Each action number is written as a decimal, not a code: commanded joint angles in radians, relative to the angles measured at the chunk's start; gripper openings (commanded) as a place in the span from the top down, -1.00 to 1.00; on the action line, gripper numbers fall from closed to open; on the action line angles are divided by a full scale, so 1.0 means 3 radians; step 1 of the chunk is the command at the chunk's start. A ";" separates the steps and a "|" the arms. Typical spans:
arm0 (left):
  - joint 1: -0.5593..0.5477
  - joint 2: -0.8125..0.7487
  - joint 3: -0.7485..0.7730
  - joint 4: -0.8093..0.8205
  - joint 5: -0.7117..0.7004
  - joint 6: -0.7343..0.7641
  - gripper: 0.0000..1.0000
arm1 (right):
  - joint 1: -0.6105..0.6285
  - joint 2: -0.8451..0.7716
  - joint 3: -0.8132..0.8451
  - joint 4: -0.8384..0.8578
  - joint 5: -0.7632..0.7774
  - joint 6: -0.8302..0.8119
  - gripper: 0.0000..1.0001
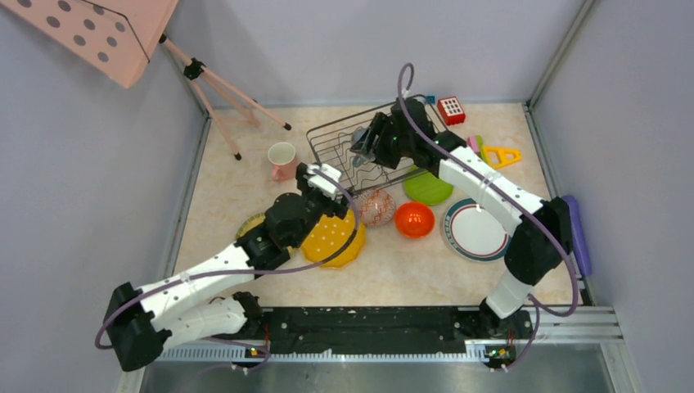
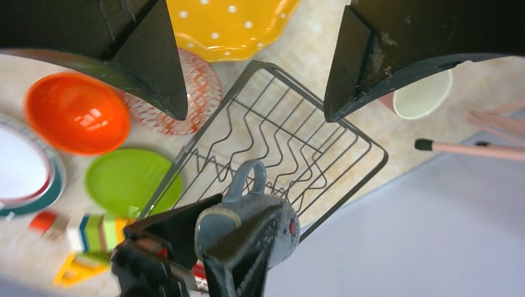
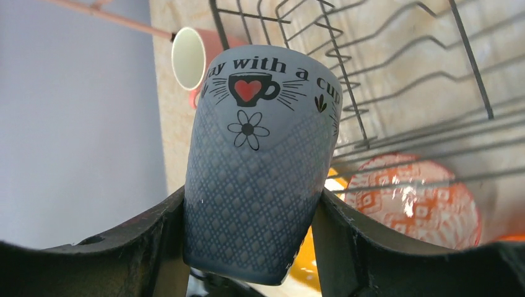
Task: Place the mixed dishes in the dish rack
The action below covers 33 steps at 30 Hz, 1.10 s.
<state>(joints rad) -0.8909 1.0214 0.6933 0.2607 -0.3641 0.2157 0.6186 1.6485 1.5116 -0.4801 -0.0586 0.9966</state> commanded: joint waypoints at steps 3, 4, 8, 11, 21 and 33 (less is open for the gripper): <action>0.0041 -0.0356 0.0331 -0.0863 -0.0489 -0.1534 -0.78 | -0.0119 0.0184 0.0510 0.0467 -0.0998 -0.1898 1.00; 0.0100 -0.0326 0.0465 -0.1150 -0.0482 -0.1738 -0.77 | -0.0130 0.0249 0.0620 0.0388 -0.1055 -0.2125 1.00; 0.0461 -0.0195 0.0778 -0.1861 -0.0267 -0.2312 -0.74 | -0.0137 0.0472 0.0983 0.0145 -0.1237 -0.3066 1.00; 0.0832 -0.0273 0.0704 -0.1869 0.0194 -0.2517 -0.74 | -0.0137 0.0563 0.1117 0.0067 -0.1333 -0.3700 1.00; 0.1399 -0.0498 0.0436 -0.1875 0.0684 -0.2926 -0.78 | -0.0139 0.0907 0.1854 -0.0873 -0.1521 -0.5443 1.00; 0.1591 -0.0403 0.0289 -0.1754 0.1007 -0.3061 -0.79 | 0.0183 0.1231 0.2138 -0.1874 -0.1101 -0.7415 1.00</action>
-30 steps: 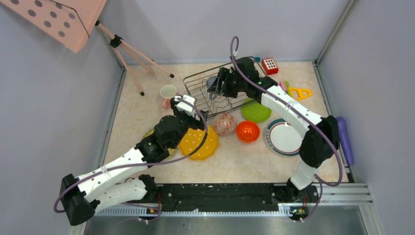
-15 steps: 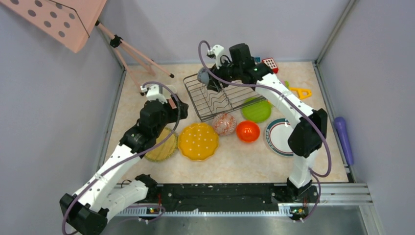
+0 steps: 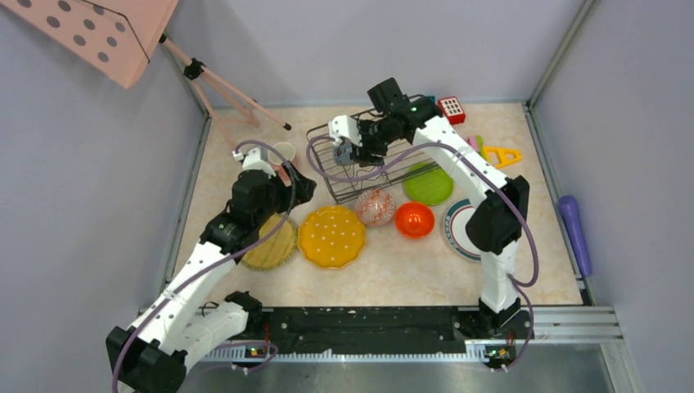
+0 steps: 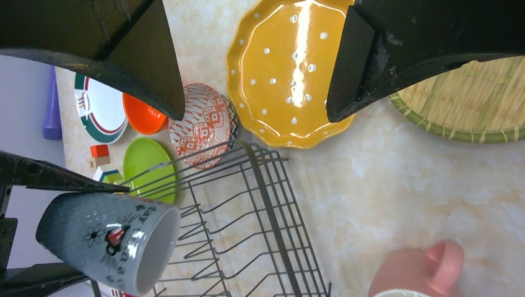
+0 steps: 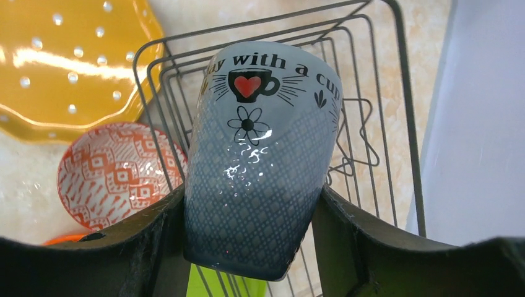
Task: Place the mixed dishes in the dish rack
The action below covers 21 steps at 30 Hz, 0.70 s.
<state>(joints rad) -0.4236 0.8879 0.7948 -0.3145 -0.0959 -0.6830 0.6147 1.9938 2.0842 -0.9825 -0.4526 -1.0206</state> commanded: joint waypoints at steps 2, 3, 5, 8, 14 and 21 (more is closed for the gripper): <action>0.0052 0.0059 -0.0057 0.0173 0.0135 -0.0085 -0.79 | 0.0239 0.0162 0.0295 -0.0261 0.0285 -0.0802 1.00; 0.0060 0.0062 -0.0065 0.0178 0.0140 -0.0101 -0.79 | 0.0257 0.0211 0.0335 -0.0291 0.0315 -0.0844 1.00; 0.0092 0.0052 -0.0064 0.0175 0.0163 -0.0133 -0.78 | 0.0283 0.0312 0.0433 -0.0390 0.0374 -0.0945 1.00; 0.0139 0.0042 -0.0064 0.0146 0.0204 -0.0153 -0.77 | 0.0324 0.0509 0.0725 -0.0678 0.0454 -0.1011 1.00; 0.0189 0.0063 -0.0162 0.0264 0.0252 -0.0111 -0.77 | 0.0334 0.0698 0.0933 -0.0959 0.0536 -0.0979 1.00; 0.0222 0.0272 -0.0131 0.0526 0.0448 -0.0104 -0.79 | 0.0334 0.0561 0.0824 -0.0864 0.0538 -0.0903 1.00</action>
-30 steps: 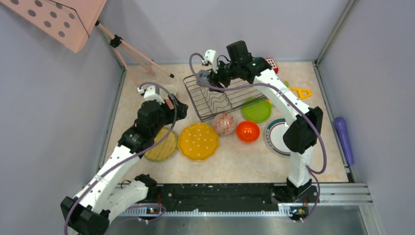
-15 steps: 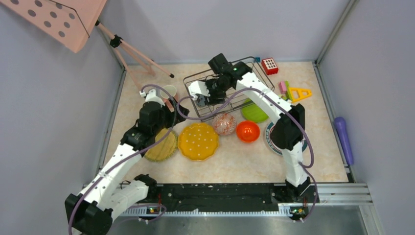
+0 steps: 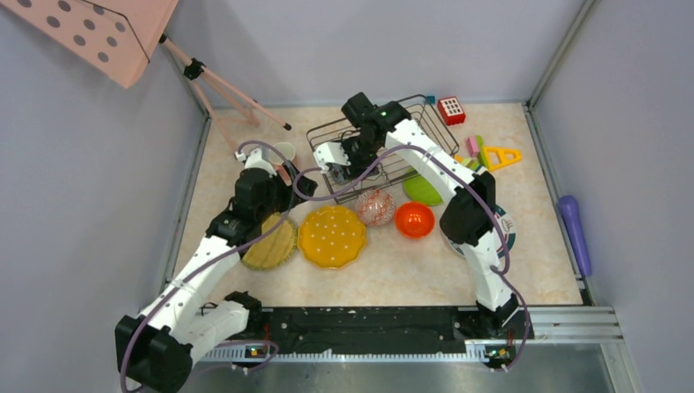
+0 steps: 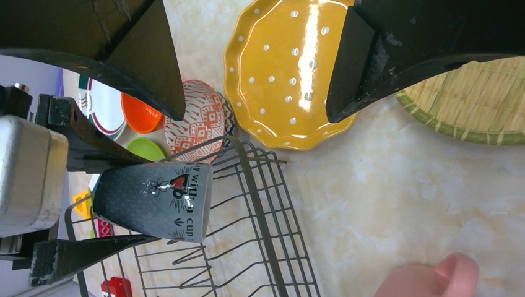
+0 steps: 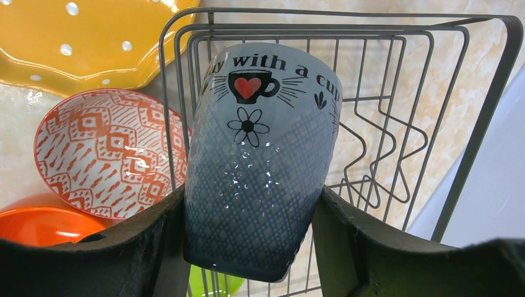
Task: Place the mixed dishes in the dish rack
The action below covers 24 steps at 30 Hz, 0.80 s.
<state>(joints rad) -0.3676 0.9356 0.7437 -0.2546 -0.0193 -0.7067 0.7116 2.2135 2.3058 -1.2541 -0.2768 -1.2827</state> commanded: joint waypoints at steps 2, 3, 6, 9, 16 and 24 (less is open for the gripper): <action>0.0097 0.0200 0.0076 0.0416 0.0362 -0.0144 -0.78 | 0.0011 -0.0220 0.0046 0.0087 -0.0035 -0.0031 1.00; 0.0157 0.0254 0.0084 0.0494 0.0501 -0.0231 -0.76 | 0.0011 -0.0246 0.0023 0.0112 -0.0041 -0.0023 1.00; 0.0365 0.0397 0.0086 0.0791 0.0993 -0.0544 -0.68 | -0.0007 -0.0414 -0.0174 0.0270 -0.0127 0.0009 1.00; 0.0537 0.0517 0.0067 0.1182 0.1424 -0.0839 -0.65 | -0.0037 -0.0718 -0.0625 0.0563 -0.0302 0.0022 1.00; 0.0668 0.0651 0.0041 0.1760 0.2150 -0.1179 -0.75 | -0.0099 -0.1164 -0.0982 0.0712 -0.0857 -0.0015 1.00; 0.0668 0.0827 -0.0039 0.2253 0.2900 -0.1606 -0.35 | -0.0119 -0.1266 -0.1007 0.0564 -0.1141 -0.0094 1.00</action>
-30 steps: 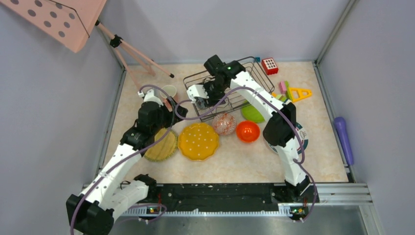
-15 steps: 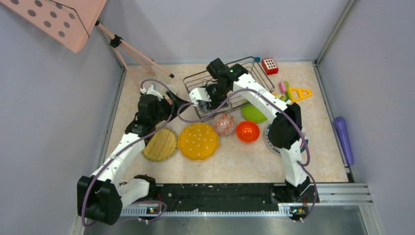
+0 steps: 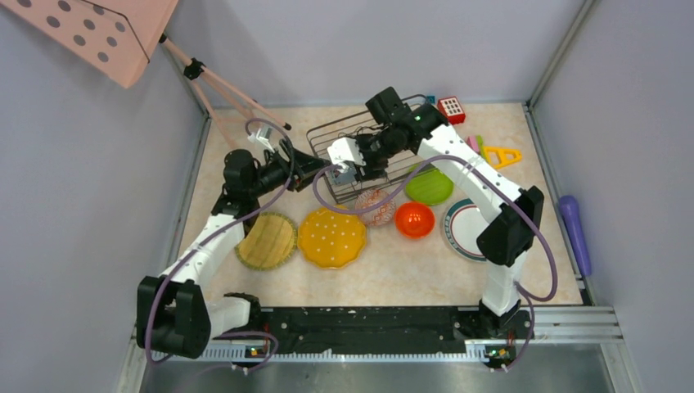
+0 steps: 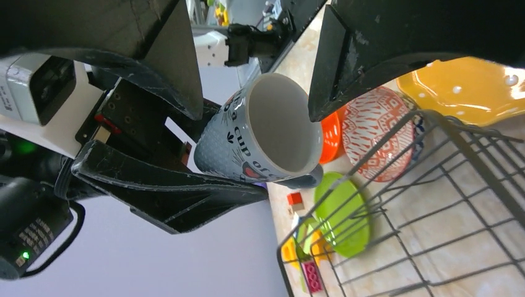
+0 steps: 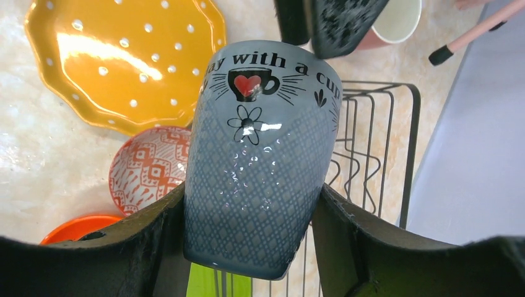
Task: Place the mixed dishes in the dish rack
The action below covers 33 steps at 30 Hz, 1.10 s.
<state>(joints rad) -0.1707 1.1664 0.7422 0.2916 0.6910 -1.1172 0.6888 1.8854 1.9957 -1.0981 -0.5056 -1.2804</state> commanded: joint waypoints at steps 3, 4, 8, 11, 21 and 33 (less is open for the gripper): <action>0.0007 0.0030 -0.0066 0.0473 0.0669 -0.0299 -0.33 | -0.0054 -0.0183 0.0068 -0.0049 -0.0509 -0.0134 1.00; 0.0007 0.0012 -0.0089 0.0488 0.0691 -0.0313 -0.31 | -0.0057 -0.0188 0.0076 -0.0064 -0.0548 -0.0147 1.00; -0.0002 -0.0013 -0.0128 0.0661 0.0816 -0.0442 -0.06 | -0.0059 -0.0216 0.0070 -0.0093 -0.0674 -0.0181 1.00; -0.0052 0.0042 -0.0106 0.0658 0.0883 -0.0450 0.02 | -0.0056 -0.0249 0.0053 -0.0083 -0.0761 -0.0185 1.00; -0.0161 0.0227 -0.0130 0.1077 0.0929 -0.0684 1.00 | -0.0046 -0.0324 -0.0029 0.0025 -0.0987 -0.0155 1.00; -0.0087 0.0214 -0.0144 0.1846 0.0995 -0.1274 1.00 | -0.0593 -0.1424 -0.1784 0.2635 -0.1739 0.1663 -0.02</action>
<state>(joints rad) -0.2272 1.2270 0.7010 0.7036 1.0077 -1.4143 0.6086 1.6218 1.5826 -0.7311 -0.8761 -1.0950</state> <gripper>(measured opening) 0.055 0.584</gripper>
